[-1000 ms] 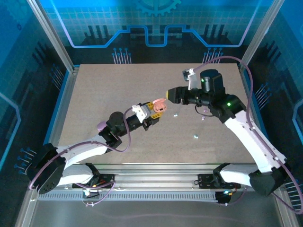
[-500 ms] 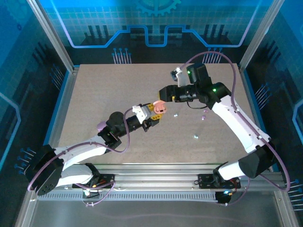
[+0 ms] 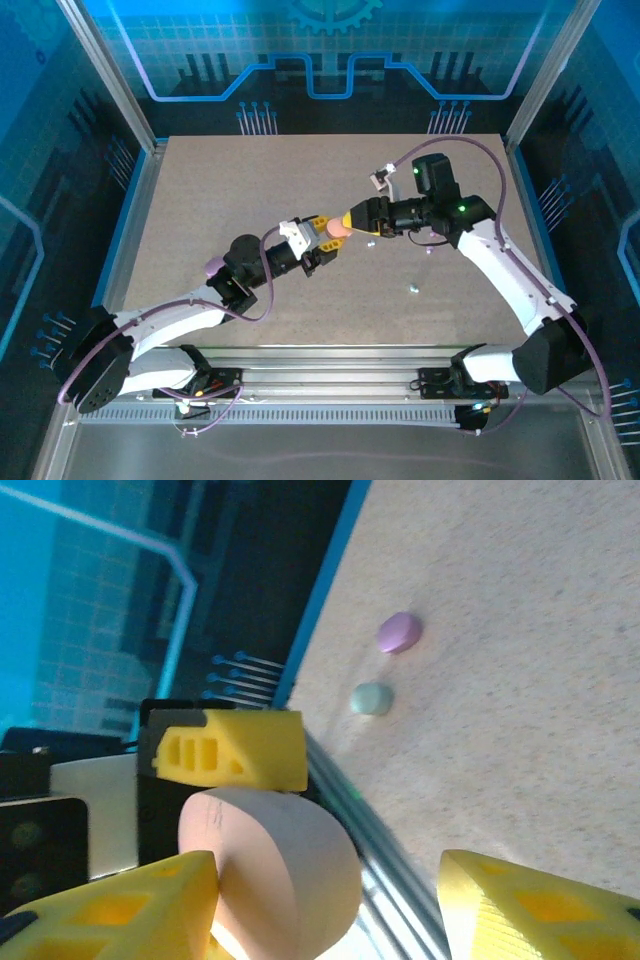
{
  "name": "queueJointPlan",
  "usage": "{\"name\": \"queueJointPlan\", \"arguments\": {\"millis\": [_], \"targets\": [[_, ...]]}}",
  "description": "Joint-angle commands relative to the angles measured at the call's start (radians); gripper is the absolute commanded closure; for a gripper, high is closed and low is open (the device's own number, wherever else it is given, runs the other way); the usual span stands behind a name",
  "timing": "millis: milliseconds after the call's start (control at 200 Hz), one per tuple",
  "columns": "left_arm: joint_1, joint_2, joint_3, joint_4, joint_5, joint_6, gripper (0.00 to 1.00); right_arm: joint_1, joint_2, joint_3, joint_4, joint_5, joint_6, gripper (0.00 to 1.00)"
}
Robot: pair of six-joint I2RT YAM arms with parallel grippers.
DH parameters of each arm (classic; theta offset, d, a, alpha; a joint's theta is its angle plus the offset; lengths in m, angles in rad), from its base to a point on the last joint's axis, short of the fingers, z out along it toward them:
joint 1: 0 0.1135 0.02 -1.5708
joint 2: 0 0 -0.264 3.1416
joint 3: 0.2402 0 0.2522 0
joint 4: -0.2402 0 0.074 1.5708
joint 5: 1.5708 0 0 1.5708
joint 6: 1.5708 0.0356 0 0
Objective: Insert the wireless bluetooth earbuds into the charging case
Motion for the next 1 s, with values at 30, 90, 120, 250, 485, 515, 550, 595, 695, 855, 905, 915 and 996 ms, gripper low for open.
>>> {"name": "queueJointPlan", "arguments": {"millis": [30,90,120,250,485,515,550,595,695,855,905,915,996], "targets": [[-0.005,-0.007,0.046,0.059,0.036,-0.020,0.60,-0.012,0.011,-0.057,0.165,-0.218,0.094,0.42],[-0.005,-0.006,0.048,0.065,0.041,-0.023,0.60,-0.013,0.018,-0.073,0.203,-0.245,0.108,0.46],[-0.005,-0.005,0.048,0.065,0.043,-0.022,0.60,-0.015,0.020,-0.077,0.204,-0.239,0.108,0.47],[-0.006,-0.006,0.049,0.050,0.047,-0.022,0.60,-0.016,0.033,-0.095,0.259,-0.267,0.139,0.55],[-0.005,-0.004,0.057,0.014,0.025,-0.003,0.59,-0.017,0.024,-0.099,0.252,-0.256,0.130,0.69],[-0.005,-0.004,0.054,0.015,0.013,-0.003,0.57,-0.020,0.019,-0.099,0.242,-0.239,0.124,0.72],[-0.006,-0.004,0.055,0.007,-0.003,-0.002,0.55,-0.024,0.012,-0.101,0.234,-0.219,0.122,0.74],[-0.006,-0.006,0.059,-0.019,-0.006,0.008,0.55,-0.027,0.006,-0.109,0.258,-0.212,0.130,0.76],[-0.006,-0.003,0.068,-0.061,-0.013,0.020,0.51,-0.028,-0.007,-0.130,0.331,-0.195,0.172,0.81],[-0.006,-0.001,0.059,-0.079,-0.040,0.034,0.38,-0.038,-0.014,-0.142,0.366,-0.131,0.201,0.83],[-0.005,-0.005,0.054,-0.084,-0.054,0.040,0.35,-0.046,-0.016,-0.150,0.377,-0.098,0.210,0.83],[-0.006,-0.006,0.052,-0.083,-0.060,0.042,0.34,-0.048,-0.016,-0.151,0.378,-0.089,0.210,0.83],[-0.005,-0.022,0.023,-0.063,-0.118,0.054,0.33,-0.067,-0.013,-0.175,0.396,0.002,0.214,0.82]]}}
